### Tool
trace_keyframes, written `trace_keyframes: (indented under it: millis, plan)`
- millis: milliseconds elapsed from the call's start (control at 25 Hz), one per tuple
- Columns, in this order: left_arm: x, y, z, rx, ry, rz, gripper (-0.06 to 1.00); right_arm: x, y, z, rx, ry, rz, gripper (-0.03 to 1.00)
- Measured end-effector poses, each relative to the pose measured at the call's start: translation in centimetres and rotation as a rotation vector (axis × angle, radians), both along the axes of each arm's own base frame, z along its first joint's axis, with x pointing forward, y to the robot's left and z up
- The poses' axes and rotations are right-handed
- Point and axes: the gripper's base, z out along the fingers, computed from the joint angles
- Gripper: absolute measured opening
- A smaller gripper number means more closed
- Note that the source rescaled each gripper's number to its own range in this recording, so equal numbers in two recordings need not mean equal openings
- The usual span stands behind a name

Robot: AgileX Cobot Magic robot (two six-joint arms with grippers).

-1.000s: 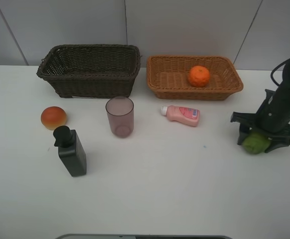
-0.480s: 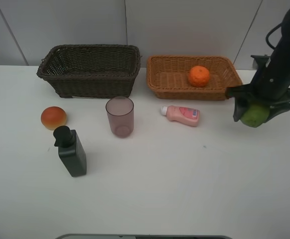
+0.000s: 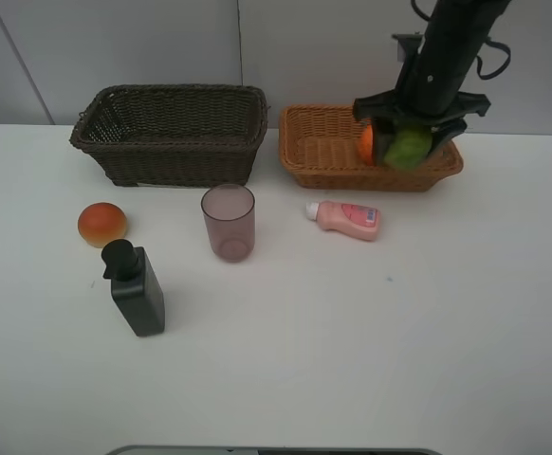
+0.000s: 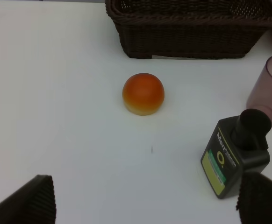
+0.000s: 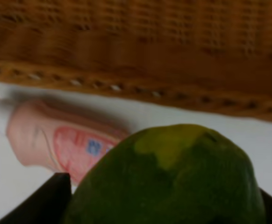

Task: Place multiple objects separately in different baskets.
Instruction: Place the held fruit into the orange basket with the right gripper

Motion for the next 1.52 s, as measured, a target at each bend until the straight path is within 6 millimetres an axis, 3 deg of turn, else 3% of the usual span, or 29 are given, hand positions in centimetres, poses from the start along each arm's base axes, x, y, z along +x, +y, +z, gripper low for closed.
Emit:
trace_keyframes:
  millis: [240,480,1080,1520]
  plan:
    - [0.0,0.0,0.0,0.000,0.000,0.000,1.00,3.8,3.3,0.2,0.026,-0.086,0.042,0.26]
    - [0.0,0.0,0.0,0.000,0.000,0.000,1.00,6.1,4.6,-0.8,0.054,-0.171,0.059,0.26]
    - [0.0,0.0,0.0,0.000,0.000,0.000,1.00,8.6,5.5,-6.1,0.065,-0.262,0.093,0.26]
    - [0.0,0.0,0.0,0.000,0.000,0.000,1.00,8.8,5.6,-8.1,0.059,-0.240,0.093,0.26]
